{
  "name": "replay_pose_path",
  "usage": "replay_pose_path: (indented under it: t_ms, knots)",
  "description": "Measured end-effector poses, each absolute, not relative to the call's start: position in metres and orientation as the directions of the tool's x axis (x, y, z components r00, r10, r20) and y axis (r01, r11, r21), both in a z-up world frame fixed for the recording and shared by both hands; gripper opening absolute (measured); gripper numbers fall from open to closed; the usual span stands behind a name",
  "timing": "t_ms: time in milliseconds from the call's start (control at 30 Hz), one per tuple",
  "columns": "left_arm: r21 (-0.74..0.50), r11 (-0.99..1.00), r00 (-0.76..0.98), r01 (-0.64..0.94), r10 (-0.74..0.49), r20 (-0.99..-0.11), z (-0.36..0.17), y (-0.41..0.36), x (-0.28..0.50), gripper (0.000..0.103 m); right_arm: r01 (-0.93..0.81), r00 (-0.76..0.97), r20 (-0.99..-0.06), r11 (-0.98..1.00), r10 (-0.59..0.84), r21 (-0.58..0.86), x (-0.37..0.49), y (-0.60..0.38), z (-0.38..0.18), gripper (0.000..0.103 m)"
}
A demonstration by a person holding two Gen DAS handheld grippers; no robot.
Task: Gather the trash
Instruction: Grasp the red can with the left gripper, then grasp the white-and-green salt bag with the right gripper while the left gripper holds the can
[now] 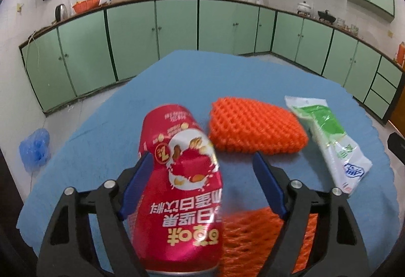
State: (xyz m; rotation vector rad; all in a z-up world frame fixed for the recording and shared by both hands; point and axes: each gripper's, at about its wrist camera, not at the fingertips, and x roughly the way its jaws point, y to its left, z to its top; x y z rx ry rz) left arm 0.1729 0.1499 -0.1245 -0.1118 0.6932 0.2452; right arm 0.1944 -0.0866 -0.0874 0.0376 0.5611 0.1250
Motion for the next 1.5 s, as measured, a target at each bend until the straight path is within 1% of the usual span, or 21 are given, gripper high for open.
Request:
replay_pose_path:
  t_ms: [33,100,133,167,267,367,600,667,733,800,933,1000,1100,1167,1200,1233,1333,1367,1400,1433,1500]
  knots:
    - [-0.026,0.964,0.731,-0.266,0.184,-0.657,-0.127,0.153,0.174,0.070,-0.111,0.839,-0.529,0.992,0.128,0.065,0.195,-0.085,-0.088,0.097]
    - [-0.035,0.958,0.722,-0.284,0.190,-0.665,-0.130,0.159,0.174,0.066,-0.117,0.835,-0.535,0.992,0.129,0.055,0.196,-0.082,-0.091,0.097]
    - [-0.050,0.955,0.722,-0.292,0.187,-0.666,-0.130,0.164,0.172,0.061,-0.119,0.833,-0.538,0.991,0.129,0.053,0.196,-0.080,-0.093,0.097]
    - [-0.054,0.952,0.722,-0.300,0.189,-0.666,-0.130,0.167,0.171,0.052,-0.120,0.831,-0.542,0.991,0.129,0.052,0.196,-0.079,-0.094,0.097]
    - [-0.090,0.947,0.729,-0.308,0.174,-0.662,-0.129,0.180,0.168,0.046,-0.118,0.820,-0.560,0.992,0.120,0.040,0.200,-0.076,-0.099,0.097]
    - [-0.081,0.948,0.743,-0.308,0.187,-0.642,-0.125,0.182,0.164,0.037,-0.114,0.812,-0.573,0.993,0.111,0.030,0.203,-0.076,-0.103,0.097]
    - [-0.089,0.943,0.744,-0.322,0.193,-0.640,-0.125,0.187,0.167,0.036,-0.118,0.792,-0.601,0.993,0.106,0.019,0.209,-0.075,-0.114,0.097]
    - [-0.098,0.939,0.736,-0.331,0.191,-0.649,-0.127,0.189,0.170,0.041,-0.121,0.789,-0.605,0.992,0.106,0.016,0.211,-0.074,-0.115,0.097]
    - [-0.102,0.938,0.732,-0.330,0.186,-0.656,-0.128,0.190,0.173,0.042,-0.113,0.780,-0.619,0.994,0.094,0.009,0.216,-0.073,-0.117,0.096]
    - [-0.101,0.939,0.733,-0.330,0.187,-0.654,-0.127,0.190,0.173,0.040,-0.113,0.776,-0.623,0.994,0.098,0.017,0.217,-0.074,-0.118,0.096]
    - [-0.088,0.939,0.741,-0.333,0.203,-0.640,-0.121,0.191,0.173,0.031,-0.105,0.755,-0.648,0.994,0.099,0.030,0.224,-0.076,-0.123,0.095]
    - [-0.102,0.937,0.744,-0.335,0.197,-0.638,-0.119,0.191,0.174,0.029,-0.095,0.742,-0.664,0.995,0.095,0.036,0.228,-0.077,-0.126,0.091]
    - [-0.097,0.937,0.748,-0.335,0.203,-0.632,-0.115,0.189,0.175,0.025,-0.098,0.714,-0.692,0.994,0.106,0.050,0.233,-0.079,-0.132,0.077]
    - [-0.098,0.938,0.753,-0.333,0.202,-0.626,-0.113,0.185,0.175,0.022,-0.117,0.694,-0.708,0.991,0.128,0.065,0.236,-0.078,-0.135,0.050]
    - [-0.102,0.939,0.755,-0.329,0.197,-0.625,-0.112,0.184,0.175,0.022,-0.125,0.684,-0.716,0.990,0.137,0.070,0.236,-0.077,-0.136,0.044]
    - [-0.108,0.939,0.757,-0.326,0.191,-0.624,-0.111,0.182,0.175,0.021,-0.126,0.675,-0.725,0.990,0.137,0.070,0.237,-0.077,-0.138,0.041]
    - [-0.114,0.941,0.764,-0.318,0.183,-0.619,-0.109,0.179,0.174,0.019,-0.121,0.681,-0.719,0.989,0.141,0.080,0.236,-0.080,-0.137,0.017]
    - [-0.118,0.942,0.767,-0.315,0.179,-0.616,-0.109,0.178,0.174,0.019,-0.117,0.681,-0.718,0.989,0.145,0.089,0.235,-0.083,-0.137,0.011]
    - [-0.123,0.942,0.769,-0.313,0.175,-0.614,-0.109,0.178,0.173,0.018,-0.114,0.682,-0.716,0.989,0.148,0.096,0.235,-0.085,-0.136,0.008]
    - [-0.130,0.942,0.773,-0.311,0.171,-0.611,-0.107,0.177,0.172,0.017,-0.111,0.686,-0.711,0.988,0.152,0.104,0.234,-0.088,-0.135,0.000]
    - [-0.135,0.943,0.778,-0.305,0.166,-0.605,-0.105,0.176,0.171,0.015,-0.114,0.700,-0.697,0.987,0.158,0.109,0.229,-0.093,-0.130,0.000]
